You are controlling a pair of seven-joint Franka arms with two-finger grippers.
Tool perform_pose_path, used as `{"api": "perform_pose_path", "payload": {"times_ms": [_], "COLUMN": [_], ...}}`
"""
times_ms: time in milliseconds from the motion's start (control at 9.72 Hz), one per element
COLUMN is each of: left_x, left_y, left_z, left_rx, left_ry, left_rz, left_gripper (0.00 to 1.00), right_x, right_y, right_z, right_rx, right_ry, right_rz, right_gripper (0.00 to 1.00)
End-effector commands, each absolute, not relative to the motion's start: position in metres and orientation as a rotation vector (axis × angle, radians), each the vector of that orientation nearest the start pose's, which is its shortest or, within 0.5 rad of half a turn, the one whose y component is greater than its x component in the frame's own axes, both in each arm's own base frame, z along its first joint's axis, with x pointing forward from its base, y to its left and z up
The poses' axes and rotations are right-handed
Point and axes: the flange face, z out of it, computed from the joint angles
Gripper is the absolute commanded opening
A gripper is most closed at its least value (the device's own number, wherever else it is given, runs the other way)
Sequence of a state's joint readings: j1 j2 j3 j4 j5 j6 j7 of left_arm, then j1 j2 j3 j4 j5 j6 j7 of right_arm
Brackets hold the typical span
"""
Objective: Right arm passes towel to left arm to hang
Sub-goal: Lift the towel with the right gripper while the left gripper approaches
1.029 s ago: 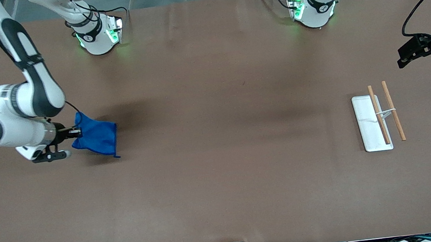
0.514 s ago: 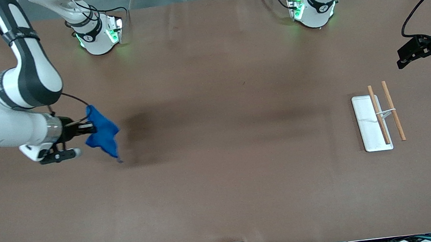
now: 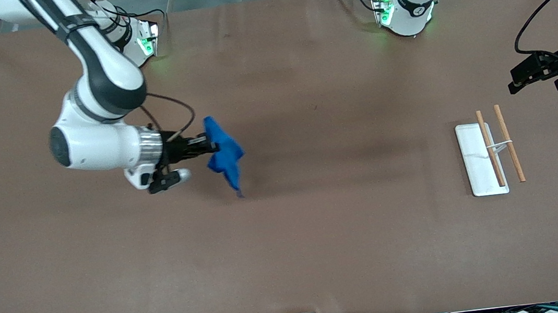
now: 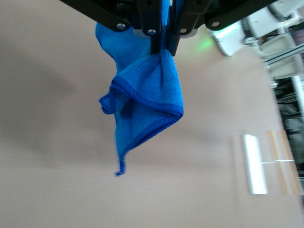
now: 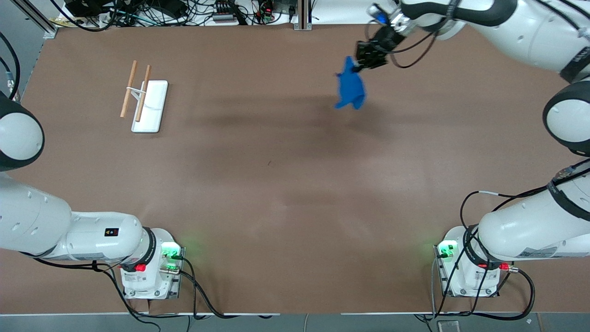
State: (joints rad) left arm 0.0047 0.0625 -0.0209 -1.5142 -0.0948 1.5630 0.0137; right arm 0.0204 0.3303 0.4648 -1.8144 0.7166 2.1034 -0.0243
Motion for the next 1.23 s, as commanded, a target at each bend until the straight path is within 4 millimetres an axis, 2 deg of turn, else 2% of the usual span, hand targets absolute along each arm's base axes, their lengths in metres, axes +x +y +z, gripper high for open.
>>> {"api": "perform_pose_path", "payload": {"times_ms": [0,103,206,309,411,617,720,926,1029,1131], "left_x": [0.579,0.576,0.572,0.569,0.565,0.555,0.548,0.533,0.529,0.531], "left_y": [-0.022,-0.026,-0.026,-0.033,-0.042,-0.058,-0.064,-0.074,-0.079,-0.092], "left_z": [0.582,0.564,0.548,0.532,0.519,0.488,0.467,0.429,0.408,0.386], "left_rx": [-3.374,-3.429,-3.503,-3.581,-3.641,-3.741,-3.813,-3.921,-3.970,-4.021], "left_ry": [0.154,0.301,0.371,0.357,0.354,0.352,0.389,0.452,0.471,0.482], "left_rz": [0.107,0.135,0.163,0.215,0.266,0.392,0.458,0.577,0.648,0.752], "left_gripper": [1.00,1.00,1.00,1.00,1.00,1.00,0.97,0.96,0.96,0.96], "right_x": [0.548,0.546,0.542,0.545,0.540,0.531,0.534,0.517,0.512,0.507], "right_y": [0.373,0.402,0.434,0.463,0.496,0.530,0.538,0.564,0.570,0.575], "right_z": [0.401,0.404,0.397,0.394,0.388,0.388,0.391,0.405,0.412,0.417], "right_rx": [-2.222,-2.131,-2.053,-1.958,-1.881,-1.813,-1.775,-1.708,-1.683,-1.663], "right_ry": [-0.106,-0.071,-0.032,0.028,0.074,0.124,0.136,0.123,0.125,0.126], "right_rz": [0.301,0.331,0.365,0.384,0.413,0.415,0.421,0.462,0.478,0.490], "right_gripper": [0.00,0.00,0.00,0.00,0.00,0.00,0.00,0.00,0.00,0.00]}}
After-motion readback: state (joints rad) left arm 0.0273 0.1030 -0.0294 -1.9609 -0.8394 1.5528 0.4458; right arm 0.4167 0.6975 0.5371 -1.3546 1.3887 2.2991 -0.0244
